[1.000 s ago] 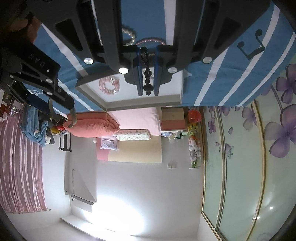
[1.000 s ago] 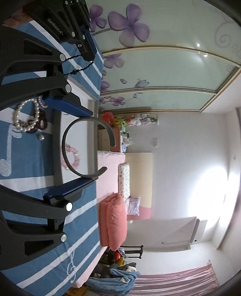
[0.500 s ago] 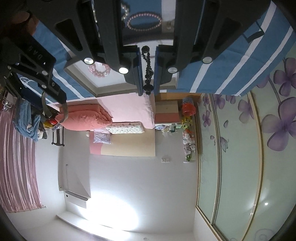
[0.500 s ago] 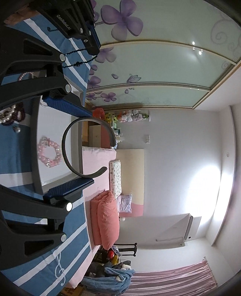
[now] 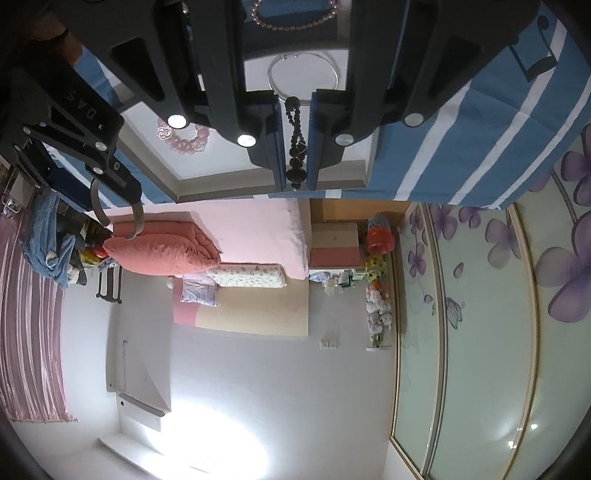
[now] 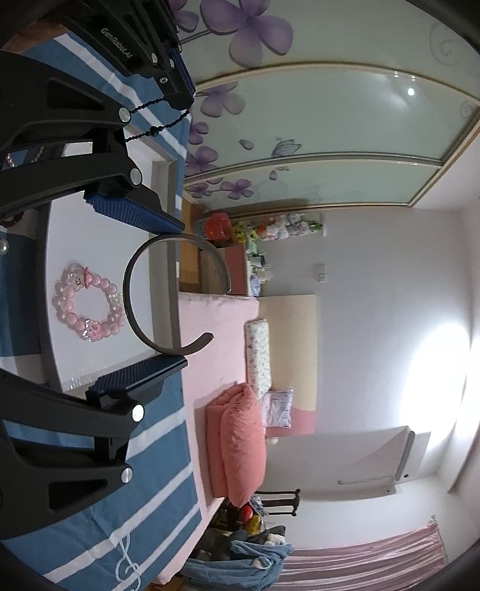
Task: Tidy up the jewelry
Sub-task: 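Carry the black bracelet in the left tool while the right tool carries the cuff to the tray, then open both tools to drop the cuff and black bracelet into the tray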
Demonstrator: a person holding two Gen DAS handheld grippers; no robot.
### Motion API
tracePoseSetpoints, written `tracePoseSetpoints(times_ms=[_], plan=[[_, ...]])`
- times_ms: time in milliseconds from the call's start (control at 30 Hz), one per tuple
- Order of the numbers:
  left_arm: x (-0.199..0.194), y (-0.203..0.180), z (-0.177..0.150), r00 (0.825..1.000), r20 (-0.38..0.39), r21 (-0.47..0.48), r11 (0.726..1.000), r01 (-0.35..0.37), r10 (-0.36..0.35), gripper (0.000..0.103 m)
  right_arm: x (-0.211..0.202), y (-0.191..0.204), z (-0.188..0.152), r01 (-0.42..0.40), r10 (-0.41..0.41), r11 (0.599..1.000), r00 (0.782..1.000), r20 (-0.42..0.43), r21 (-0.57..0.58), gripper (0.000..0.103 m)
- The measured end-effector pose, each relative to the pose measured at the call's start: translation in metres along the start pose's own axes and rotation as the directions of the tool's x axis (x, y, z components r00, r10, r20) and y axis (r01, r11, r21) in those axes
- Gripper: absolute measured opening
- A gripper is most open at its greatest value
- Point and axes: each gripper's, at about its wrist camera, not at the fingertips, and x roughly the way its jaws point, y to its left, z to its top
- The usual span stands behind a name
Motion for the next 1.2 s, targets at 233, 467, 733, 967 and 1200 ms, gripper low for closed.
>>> tracePoseSetpoints(times_ms=[233, 467, 733, 967, 1200], plan=[[0.029, 0.003, -0.004, 0.999, -0.045, -0.003, 1.0, 0.011, -0.011, 0.012, 0.029, 0.0, -0.005, -0.007, 0.007, 1.0, 0.996, -0.091, 0.007, 0.066], [0.054, 0.002, -0.011, 0.995, -0.094, -0.004, 1.0, 0.025, -0.026, 0.012, 0.056, -0.006, -0.011, -0.018, 0.026, 0.999, 0.979, -0.2, 0.043, 0.066], [0.075, 0.001, -0.02, 0.985, -0.165, -0.009, 0.999, 0.041, -0.042, 0.023, 0.074, -0.005, -0.018, -0.034, 0.05, 0.998, 0.954, -0.294, 0.06, 0.067], [0.066, 0.018, -0.017, 0.988, -0.151, -0.053, 0.999, 0.011, -0.019, 0.04, 0.06, -0.02, -0.012, -0.023, 0.052, 0.994, 0.961, -0.273, 0.107, 0.071], [0.028, 0.056, -0.01, 0.993, -0.119, -0.13, 0.991, -0.028, 0.012, 0.04, 0.027, -0.032, -0.005, -0.021, 0.052, 0.991, 0.969, -0.243, 0.129, 0.071]])
